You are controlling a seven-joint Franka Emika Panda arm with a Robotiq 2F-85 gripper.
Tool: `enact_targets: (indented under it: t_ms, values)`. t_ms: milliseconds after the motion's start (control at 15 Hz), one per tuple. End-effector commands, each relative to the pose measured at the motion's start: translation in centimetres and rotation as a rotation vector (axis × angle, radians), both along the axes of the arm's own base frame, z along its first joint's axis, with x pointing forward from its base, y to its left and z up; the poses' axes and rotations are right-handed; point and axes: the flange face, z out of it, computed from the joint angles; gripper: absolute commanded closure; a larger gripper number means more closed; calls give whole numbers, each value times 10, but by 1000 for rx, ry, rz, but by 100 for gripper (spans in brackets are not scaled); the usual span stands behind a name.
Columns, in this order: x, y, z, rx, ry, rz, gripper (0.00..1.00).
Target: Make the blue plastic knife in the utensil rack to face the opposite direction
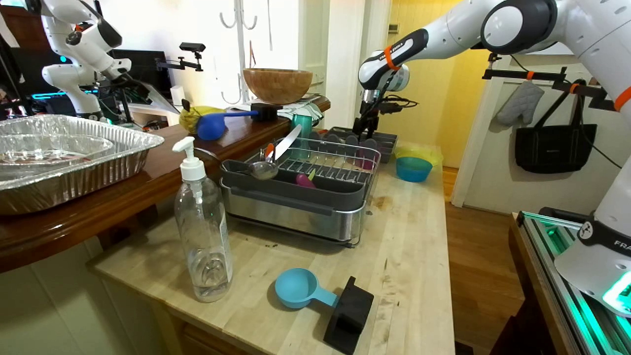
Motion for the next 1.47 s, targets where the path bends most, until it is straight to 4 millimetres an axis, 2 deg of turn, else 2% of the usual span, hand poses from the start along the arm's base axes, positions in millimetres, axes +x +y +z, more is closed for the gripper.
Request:
enact_targets:
  t_ms: [0, 133, 533, 667, 1200, 1267, 1400]
  values:
    - [5, 10, -1, 25, 26, -23, 0]
    - [8, 13, 0, 26, 22, -29, 0]
    - [14, 2, 29, 10, -43, -36, 0]
    - [13, -2, 33, -7, -51, -31, 0]
    - [15, -6, 15, 11, -56, -40, 0]
    - [16, -6, 13, 13, -59, -41, 2]
    - [16, -8, 9, 21, -56, -44, 12]
